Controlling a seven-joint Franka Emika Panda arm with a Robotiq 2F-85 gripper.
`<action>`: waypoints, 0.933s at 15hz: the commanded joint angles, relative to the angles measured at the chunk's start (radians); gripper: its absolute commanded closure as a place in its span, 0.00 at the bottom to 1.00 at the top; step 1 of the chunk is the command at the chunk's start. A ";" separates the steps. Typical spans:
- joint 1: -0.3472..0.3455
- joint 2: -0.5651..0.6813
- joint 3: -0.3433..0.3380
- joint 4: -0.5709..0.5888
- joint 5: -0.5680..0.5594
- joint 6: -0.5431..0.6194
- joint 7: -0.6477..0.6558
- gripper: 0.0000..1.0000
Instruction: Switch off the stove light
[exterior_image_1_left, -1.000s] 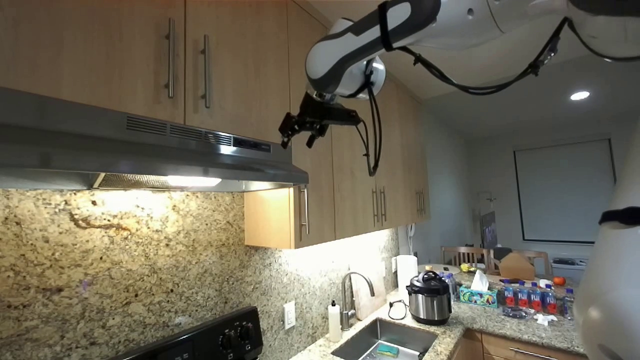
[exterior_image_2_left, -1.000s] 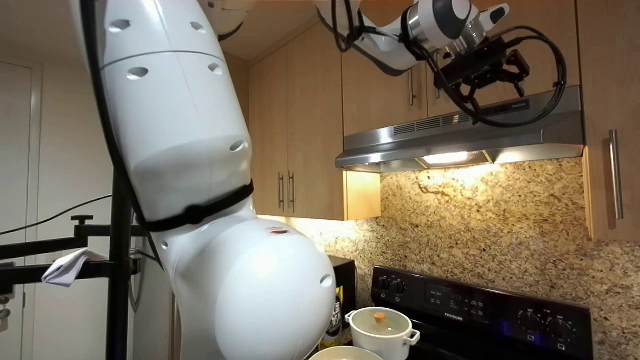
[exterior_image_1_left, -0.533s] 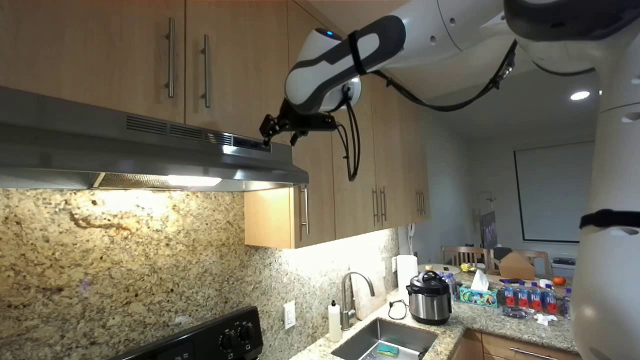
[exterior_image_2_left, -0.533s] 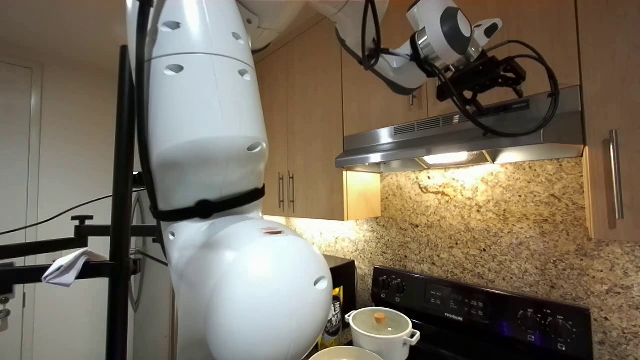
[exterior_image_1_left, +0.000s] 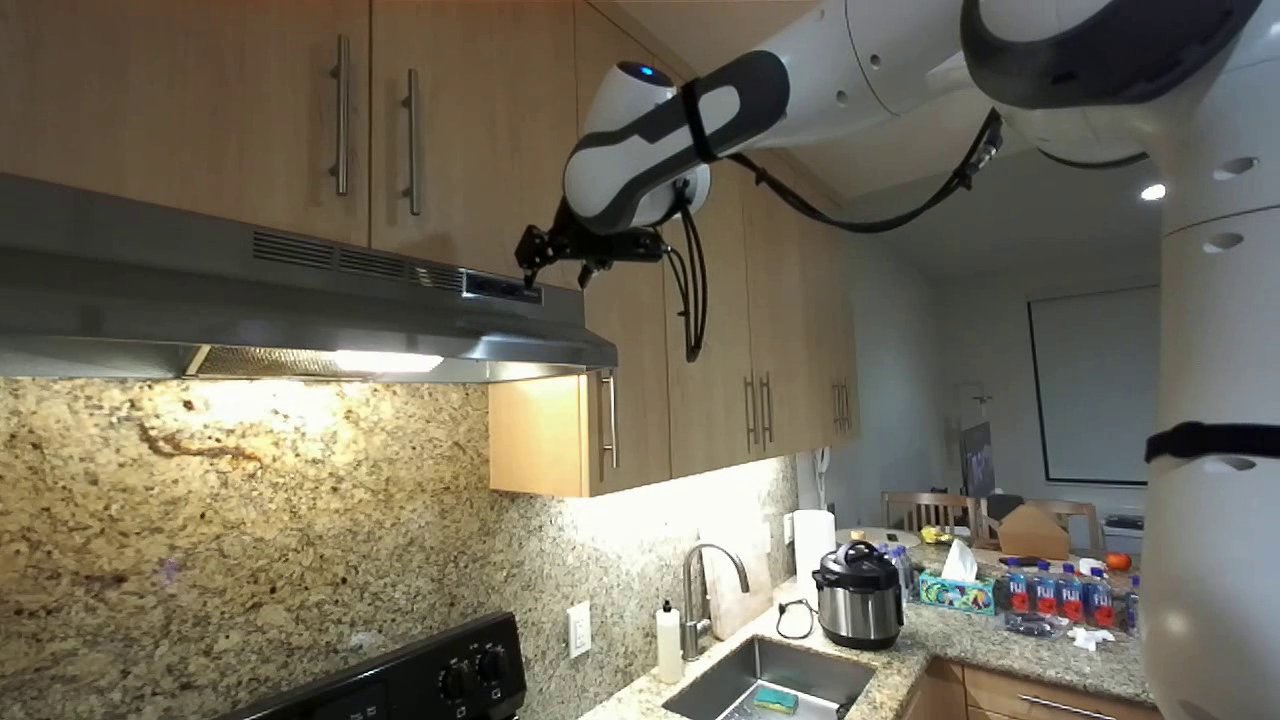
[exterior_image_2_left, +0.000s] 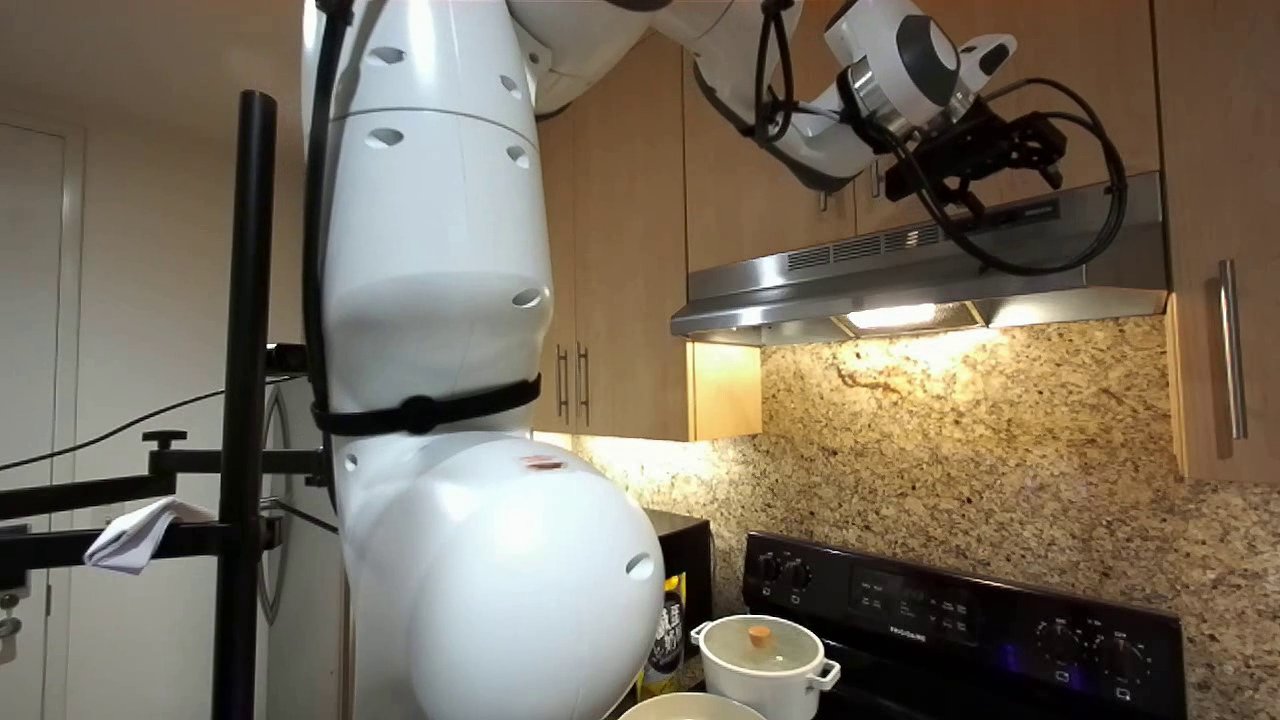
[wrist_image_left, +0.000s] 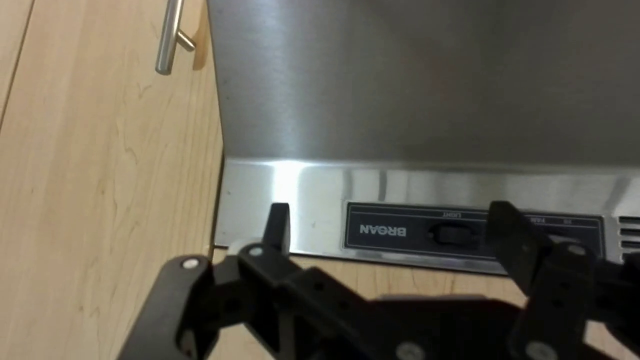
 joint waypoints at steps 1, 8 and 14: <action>-0.004 0.022 0.000 0.025 -0.010 0.000 0.026 0.00; 0.010 0.036 -0.006 0.027 0.004 0.000 0.013 0.00; 0.017 0.038 -0.008 0.025 0.036 0.003 -0.013 0.00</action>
